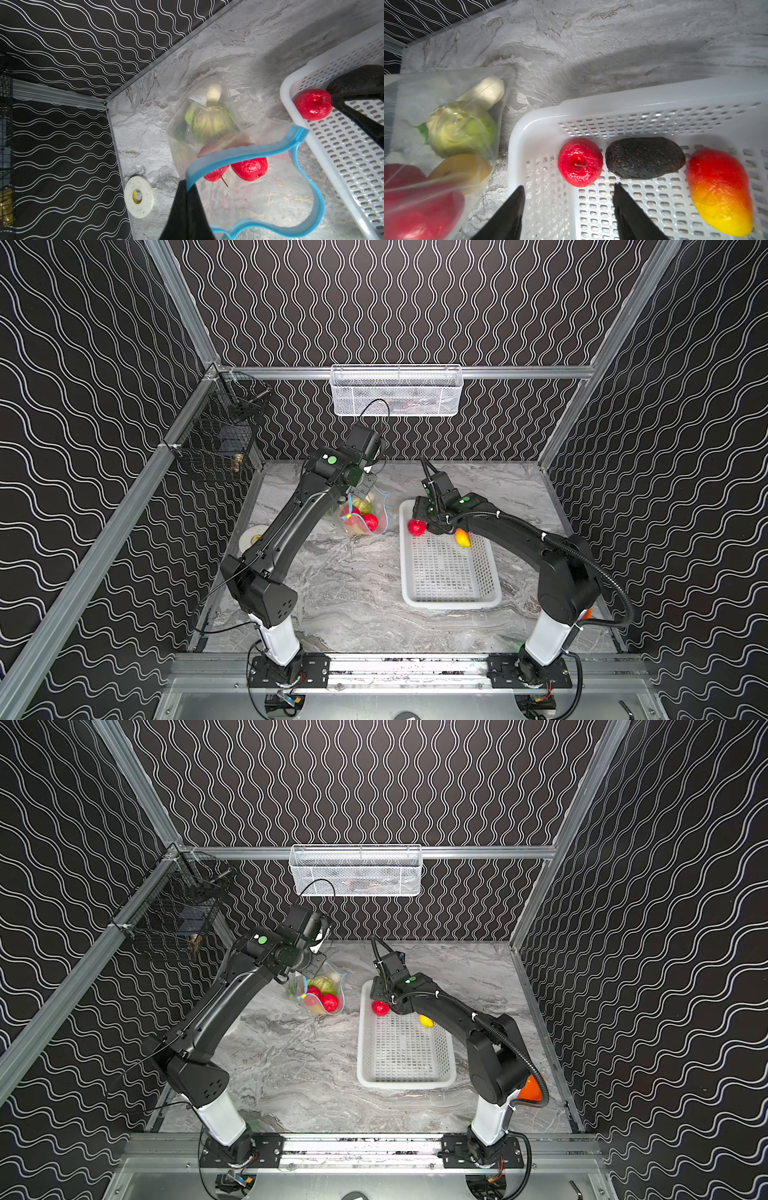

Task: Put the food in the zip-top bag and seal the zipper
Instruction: 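Lower the right gripper onto the small red apple and close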

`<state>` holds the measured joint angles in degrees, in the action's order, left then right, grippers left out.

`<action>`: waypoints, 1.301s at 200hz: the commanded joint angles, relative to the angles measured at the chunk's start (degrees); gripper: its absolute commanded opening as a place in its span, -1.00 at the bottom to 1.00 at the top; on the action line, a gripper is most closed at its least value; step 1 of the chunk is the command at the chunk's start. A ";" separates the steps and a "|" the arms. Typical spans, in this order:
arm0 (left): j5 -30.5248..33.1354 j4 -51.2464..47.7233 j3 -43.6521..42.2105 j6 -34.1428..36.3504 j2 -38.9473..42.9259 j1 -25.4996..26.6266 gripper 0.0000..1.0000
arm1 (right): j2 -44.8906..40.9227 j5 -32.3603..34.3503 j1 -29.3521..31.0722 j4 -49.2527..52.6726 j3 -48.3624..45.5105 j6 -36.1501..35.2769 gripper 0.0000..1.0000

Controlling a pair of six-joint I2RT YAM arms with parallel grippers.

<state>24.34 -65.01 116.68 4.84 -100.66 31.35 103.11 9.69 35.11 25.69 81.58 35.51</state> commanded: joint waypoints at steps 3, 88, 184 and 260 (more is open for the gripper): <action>0.08 0.60 1.58 0.40 -0.56 -0.02 -1.00 | 1.06 -0.68 -0.22 2.23 1.33 0.61 0.24; -3.50 1.29 -2.73 -1.15 -0.87 -0.05 -1.00 | 8.35 -2.63 -0.81 6.41 7.35 0.66 -0.01; -3.18 1.91 -4.61 -1.15 0.14 -0.06 -1.00 | 11.19 -2.84 -1.18 7.92 9.01 1.54 -0.26; -2.78 2.43 -5.71 -1.27 0.84 0.00 -1.00 | 11.89 -2.93 -1.27 7.35 8.95 2.16 -0.33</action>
<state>20.82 -63.79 111.37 4.38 -100.51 31.35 114.48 6.76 33.93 32.67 90.04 36.88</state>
